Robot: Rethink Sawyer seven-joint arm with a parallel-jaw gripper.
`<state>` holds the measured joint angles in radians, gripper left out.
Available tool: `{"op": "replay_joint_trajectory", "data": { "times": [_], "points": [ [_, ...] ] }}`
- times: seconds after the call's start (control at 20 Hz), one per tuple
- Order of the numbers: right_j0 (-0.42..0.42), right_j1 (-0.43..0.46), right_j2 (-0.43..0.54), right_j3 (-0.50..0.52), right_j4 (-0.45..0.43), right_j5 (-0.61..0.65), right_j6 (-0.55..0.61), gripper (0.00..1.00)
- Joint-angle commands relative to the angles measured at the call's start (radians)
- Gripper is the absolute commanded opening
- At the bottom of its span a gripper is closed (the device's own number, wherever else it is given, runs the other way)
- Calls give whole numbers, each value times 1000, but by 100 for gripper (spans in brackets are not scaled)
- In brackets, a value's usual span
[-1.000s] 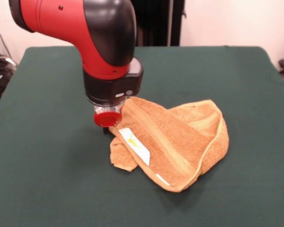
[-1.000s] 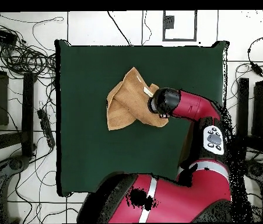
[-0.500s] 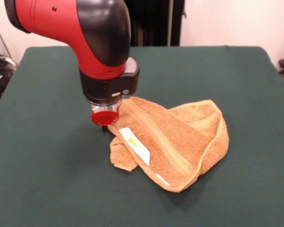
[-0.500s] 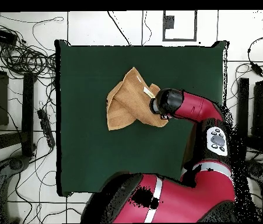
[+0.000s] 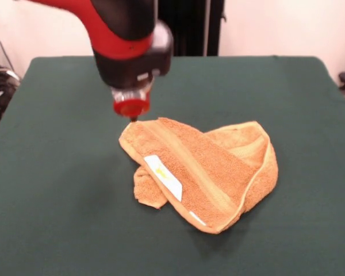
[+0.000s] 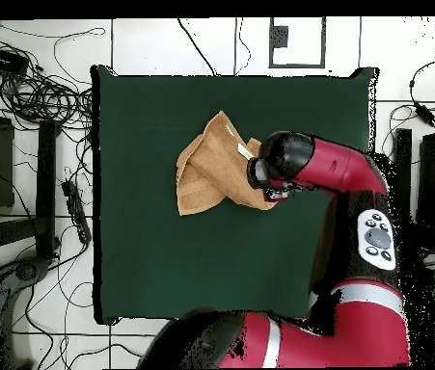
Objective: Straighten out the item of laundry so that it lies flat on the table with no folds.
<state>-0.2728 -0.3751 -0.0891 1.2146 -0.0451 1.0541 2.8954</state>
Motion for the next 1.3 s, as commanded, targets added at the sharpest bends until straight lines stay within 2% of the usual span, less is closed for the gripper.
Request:
{"op": "replay_joint_trajectory", "data": {
  "times": [0.05, 0.1, 0.2, 0.3, 0.5, 0.6, 0.65, 0.8, 1.05, 1.15, 1.3],
  "points": [
    [-75, -61, 236, -27, 36, 417, -375, 0],
    [-86, -59, 250, -45, 30, 456, -392, 0],
    [-95, -60, 256, -54, 8, 419, -395, 0],
    [-102, -50, 262, -33, -15, 298, -390, 0],
    [-93, -49, 246, 4, -133, -8, -366, 0],
    [-75, -58, 230, 7, -186, -80, -333, 0],
    [-66, -62, 221, 9, -213, -115, -316, 100],
    [-51, -66, 214, 31, -243, -206, -248, 100],
    [-60, -54, 231, 40, -240, -226, -214, 100],
    [-46, -39, 207, 31, -252, -303, -139, 100],
    [-65, -15, 238, 22, -239, -311, -167, 100]
  ]
}}
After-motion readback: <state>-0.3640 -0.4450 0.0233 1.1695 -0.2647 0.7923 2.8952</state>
